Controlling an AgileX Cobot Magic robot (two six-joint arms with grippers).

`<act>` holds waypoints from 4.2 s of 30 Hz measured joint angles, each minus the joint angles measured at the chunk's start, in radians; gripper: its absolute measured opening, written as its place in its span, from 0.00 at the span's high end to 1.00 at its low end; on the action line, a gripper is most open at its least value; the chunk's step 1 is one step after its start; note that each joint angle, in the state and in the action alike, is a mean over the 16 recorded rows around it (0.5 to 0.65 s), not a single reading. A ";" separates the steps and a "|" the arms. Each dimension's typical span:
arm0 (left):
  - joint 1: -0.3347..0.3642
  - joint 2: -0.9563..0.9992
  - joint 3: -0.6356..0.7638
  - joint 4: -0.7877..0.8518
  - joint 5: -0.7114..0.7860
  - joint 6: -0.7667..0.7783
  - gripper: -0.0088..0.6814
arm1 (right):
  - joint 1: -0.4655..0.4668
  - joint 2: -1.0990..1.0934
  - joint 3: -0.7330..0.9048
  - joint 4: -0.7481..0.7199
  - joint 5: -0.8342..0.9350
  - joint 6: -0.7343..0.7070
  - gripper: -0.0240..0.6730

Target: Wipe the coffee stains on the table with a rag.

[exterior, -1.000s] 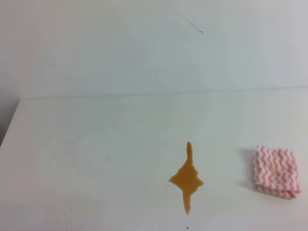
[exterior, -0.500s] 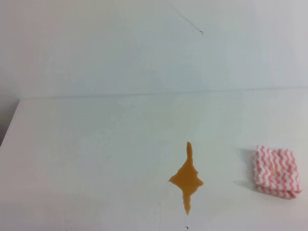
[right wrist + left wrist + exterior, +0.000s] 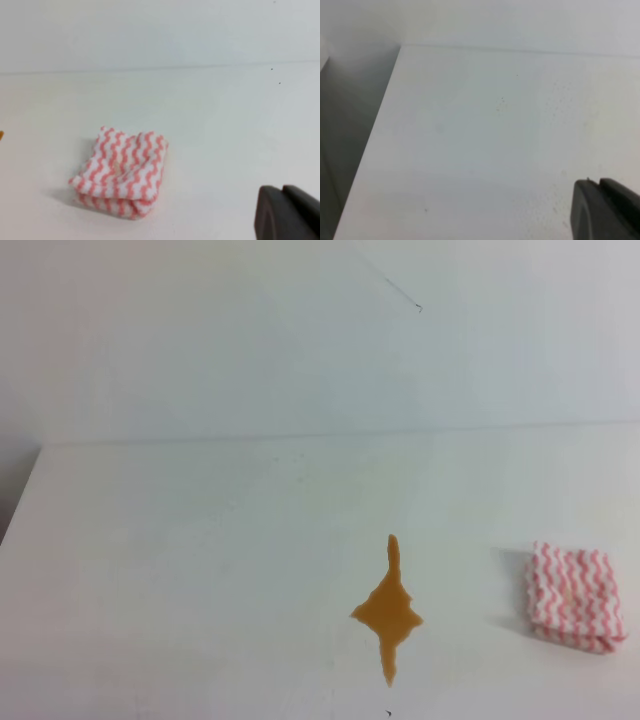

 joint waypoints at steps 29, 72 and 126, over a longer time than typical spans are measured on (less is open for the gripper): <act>0.000 0.002 -0.008 0.000 0.003 -0.001 0.99 | 0.000 0.000 0.000 0.000 0.000 0.000 0.97; 0.000 0.002 -0.008 0.000 0.002 -0.001 0.99 | 0.000 0.000 0.000 -0.001 -0.175 -0.023 0.97; 0.000 0.002 -0.008 0.000 0.003 -0.001 0.99 | 0.001 0.922 -0.707 0.221 0.111 -0.387 0.96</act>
